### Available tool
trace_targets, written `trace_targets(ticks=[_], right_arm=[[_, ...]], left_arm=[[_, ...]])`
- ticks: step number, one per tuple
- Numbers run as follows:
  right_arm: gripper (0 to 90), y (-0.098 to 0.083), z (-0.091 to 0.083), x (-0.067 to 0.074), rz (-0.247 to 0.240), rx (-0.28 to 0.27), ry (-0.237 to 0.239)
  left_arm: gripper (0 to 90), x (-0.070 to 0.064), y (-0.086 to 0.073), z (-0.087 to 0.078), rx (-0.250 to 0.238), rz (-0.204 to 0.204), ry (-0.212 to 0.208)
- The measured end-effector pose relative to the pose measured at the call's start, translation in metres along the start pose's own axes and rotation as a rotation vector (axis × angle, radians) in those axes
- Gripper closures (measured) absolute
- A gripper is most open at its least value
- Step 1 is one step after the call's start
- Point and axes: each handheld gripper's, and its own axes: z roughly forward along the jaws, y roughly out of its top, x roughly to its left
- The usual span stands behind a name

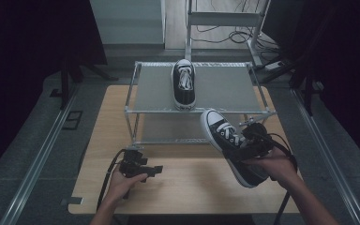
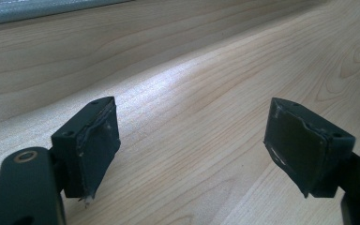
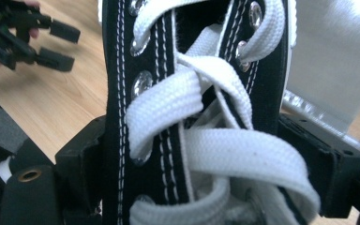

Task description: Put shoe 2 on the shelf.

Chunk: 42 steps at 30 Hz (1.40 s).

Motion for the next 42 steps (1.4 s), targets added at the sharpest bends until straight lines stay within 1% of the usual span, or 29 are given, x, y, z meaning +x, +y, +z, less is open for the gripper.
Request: trace_targets(ticks=[6,13,18,20,23,28,33,36,37,42], right_arm=[[16.4,0.015,-0.014,-0.001,0.016,-0.014,-0.012],[16.4,0.034,-0.023,-0.001,0.028,-0.026,-0.011],[16.4,0.05,-0.028,-0.003,0.064,-0.038,-0.012],[16.4,0.057,-0.029,-0.005,0.074,-0.038,-0.024],[16.4,0.069,-0.028,-0.008,0.102,-0.036,-0.039],[16.5,0.087,-0.025,-0.015,0.14,-0.03,-0.046],[16.6,0.11,-0.022,-0.019,0.168,-0.029,-0.063],[16.6,0.123,-0.02,-0.023,0.195,-0.029,-0.063],[16.6,0.128,-0.018,-0.025,0.211,-0.03,-0.062],[16.7,0.148,-0.009,-0.032,0.258,-0.033,-0.07]], left_arm=[[18.3,0.0,0.0,0.001,0.001,-0.003,-0.002],[18.3,0.0,0.0,0.001,0.001,-0.003,-0.002],[18.3,0.0,0.0,0.002,0.006,-0.003,-0.005],[18.3,0.0,0.0,0.002,0.006,-0.002,-0.006],[18.3,0.0,0.0,0.002,0.006,-0.003,-0.006],[18.3,0.0,0.0,0.002,0.005,-0.003,-0.01],[18.3,0.0,0.0,0.003,0.005,-0.003,-0.015],[18.3,-0.001,0.0,0.003,0.006,-0.003,-0.017],[18.3,-0.001,0.0,0.003,0.006,-0.002,-0.018],[18.3,0.0,0.0,0.003,0.004,-0.003,-0.022]])
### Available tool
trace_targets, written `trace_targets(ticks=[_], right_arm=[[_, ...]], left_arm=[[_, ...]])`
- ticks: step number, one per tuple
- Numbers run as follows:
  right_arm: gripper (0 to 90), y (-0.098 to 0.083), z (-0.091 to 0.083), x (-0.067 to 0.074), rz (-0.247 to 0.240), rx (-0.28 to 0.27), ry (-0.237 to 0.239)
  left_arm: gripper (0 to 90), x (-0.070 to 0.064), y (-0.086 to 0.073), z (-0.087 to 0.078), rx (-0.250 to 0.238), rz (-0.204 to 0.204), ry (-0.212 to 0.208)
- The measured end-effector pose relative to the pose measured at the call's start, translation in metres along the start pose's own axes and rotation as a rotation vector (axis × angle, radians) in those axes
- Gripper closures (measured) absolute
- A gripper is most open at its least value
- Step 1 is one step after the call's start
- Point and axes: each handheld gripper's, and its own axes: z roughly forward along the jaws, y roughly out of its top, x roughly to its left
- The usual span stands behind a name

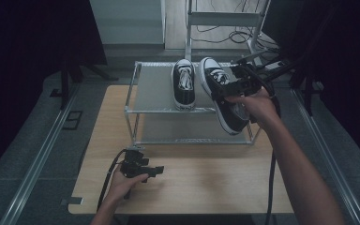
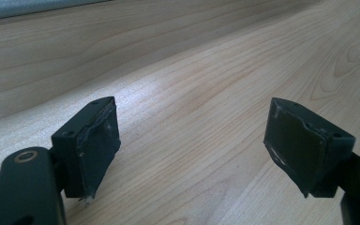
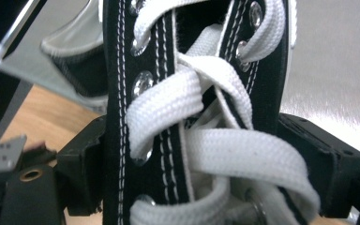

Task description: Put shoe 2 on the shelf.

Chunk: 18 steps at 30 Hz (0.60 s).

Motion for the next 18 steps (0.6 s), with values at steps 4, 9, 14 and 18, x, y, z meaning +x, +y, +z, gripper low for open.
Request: trace_targets(ticks=[4,9,14,18], right_arm=[[16.7,0.016,0.011,0.0,0.038,0.005,-0.017],[16.7,0.034,0.025,0.0,0.108,0.011,-0.039],[16.6,0.05,0.039,-0.002,0.182,0.018,-0.06],[16.6,0.061,0.048,-0.006,0.231,0.018,-0.082]], left_arm=[[18.3,0.001,0.0,0.0,0.0,0.002,-0.001],[18.3,0.001,0.0,-0.001,-0.004,-0.005,-0.005],[18.3,0.001,-0.001,-0.001,-0.008,-0.004,-0.01],[18.3,0.001,-0.001,-0.002,-0.013,-0.006,-0.012]])
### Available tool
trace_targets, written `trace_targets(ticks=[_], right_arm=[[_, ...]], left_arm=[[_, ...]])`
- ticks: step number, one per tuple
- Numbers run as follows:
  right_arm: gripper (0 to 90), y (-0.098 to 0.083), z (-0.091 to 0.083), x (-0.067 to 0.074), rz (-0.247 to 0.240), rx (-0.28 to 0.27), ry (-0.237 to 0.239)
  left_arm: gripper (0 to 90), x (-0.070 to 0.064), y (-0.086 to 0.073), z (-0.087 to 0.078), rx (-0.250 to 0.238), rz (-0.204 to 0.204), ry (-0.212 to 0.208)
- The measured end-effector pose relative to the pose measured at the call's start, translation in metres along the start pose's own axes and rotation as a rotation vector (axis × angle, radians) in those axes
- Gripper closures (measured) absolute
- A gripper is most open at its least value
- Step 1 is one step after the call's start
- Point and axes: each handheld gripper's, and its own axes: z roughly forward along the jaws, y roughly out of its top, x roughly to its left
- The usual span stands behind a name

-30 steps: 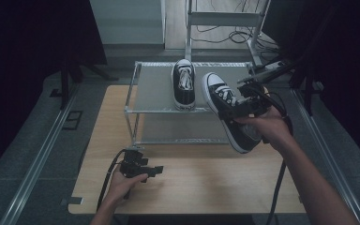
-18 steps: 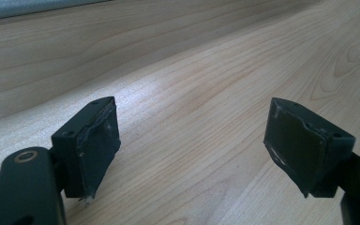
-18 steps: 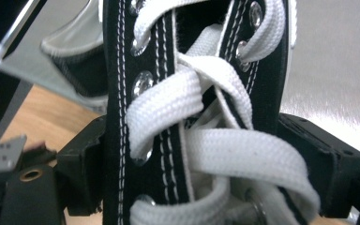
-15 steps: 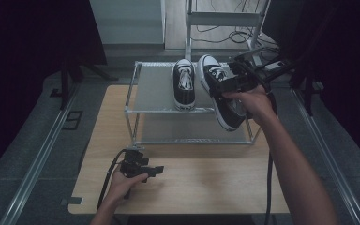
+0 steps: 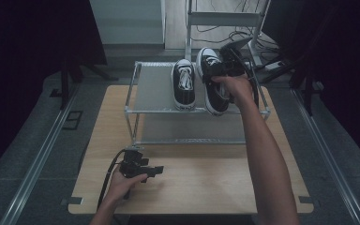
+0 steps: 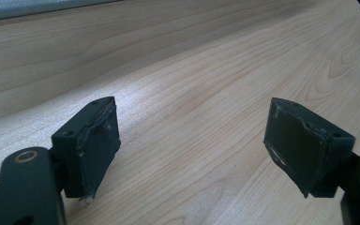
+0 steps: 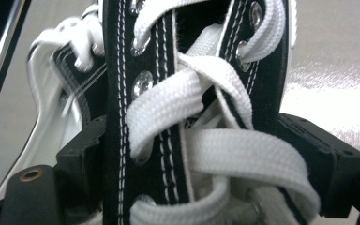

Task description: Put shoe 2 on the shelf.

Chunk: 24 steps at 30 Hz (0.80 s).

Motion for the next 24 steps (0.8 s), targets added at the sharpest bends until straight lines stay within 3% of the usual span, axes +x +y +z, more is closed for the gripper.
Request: trace_targets(ticks=[12,24], right_arm=[[16.6,0.024,0.027,-0.001,0.097,0.02,-0.035],[15.9,0.029,0.048,-0.003,0.168,0.064,-0.09]], left_arm=[[18.4,0.005,0.0,-0.007,-0.013,-0.008,-0.002],[18.3,0.008,-0.001,-0.012,-0.028,-0.029,0.006]])
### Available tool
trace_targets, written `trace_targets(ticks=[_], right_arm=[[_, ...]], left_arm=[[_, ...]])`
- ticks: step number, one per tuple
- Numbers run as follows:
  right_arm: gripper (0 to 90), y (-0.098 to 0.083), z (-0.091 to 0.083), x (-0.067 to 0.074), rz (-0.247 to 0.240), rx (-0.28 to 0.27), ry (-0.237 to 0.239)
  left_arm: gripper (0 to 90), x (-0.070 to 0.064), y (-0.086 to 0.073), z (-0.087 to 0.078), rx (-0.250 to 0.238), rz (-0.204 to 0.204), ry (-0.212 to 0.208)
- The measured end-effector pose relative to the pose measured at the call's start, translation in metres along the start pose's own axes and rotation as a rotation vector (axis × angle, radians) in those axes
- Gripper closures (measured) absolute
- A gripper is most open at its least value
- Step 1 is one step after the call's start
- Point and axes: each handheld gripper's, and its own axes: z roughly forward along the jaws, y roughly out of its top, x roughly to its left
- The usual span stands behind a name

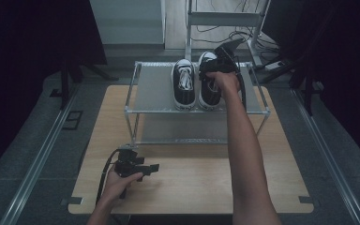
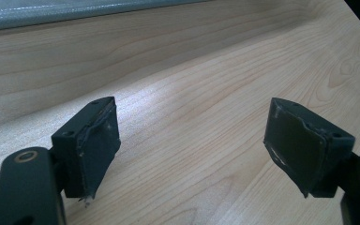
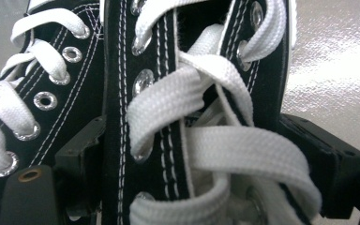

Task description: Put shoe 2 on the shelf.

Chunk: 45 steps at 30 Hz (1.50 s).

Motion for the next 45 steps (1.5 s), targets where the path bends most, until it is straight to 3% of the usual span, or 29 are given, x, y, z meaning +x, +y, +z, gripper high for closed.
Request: trace_targets(ticks=[8,13,17,21,29,34,39,45], right_arm=[[14.1,0.005,0.01,0.002,0.003,0.05,-0.03],[12.7,0.005,0.012,0.007,-0.016,0.042,-0.058],[12.7,0.004,0.003,0.007,-0.014,-0.025,-0.051],[12.6,-0.001,-0.01,0.003,-0.051,-0.056,-0.018],[17.6,-0.033,-0.04,-0.017,-0.166,-0.164,0.143],[22.0,-0.06,-0.058,-0.03,-0.272,-0.225,0.25],[27.4,-0.084,-0.07,-0.041,-0.326,-0.29,0.323],[27.8,-0.112,-0.08,-0.054,-0.394,-0.313,0.388]], left_arm=[[18.3,0.001,0.001,0.0,0.001,-0.003,0.003],[18.3,0.0,0.001,-0.001,-0.003,-0.004,0.004],[18.3,0.0,0.001,-0.003,-0.007,0.001,0.011],[18.3,0.0,0.002,-0.003,-0.012,0.001,0.009],[18.3,-0.004,0.002,-0.003,-0.01,0.023,0.012],[18.3,-0.009,0.002,-0.001,-0.004,0.032,0.015],[18.3,-0.013,0.002,0.001,-0.001,0.046,0.016],[18.3,-0.012,0.002,-0.001,-0.004,0.047,0.016]])
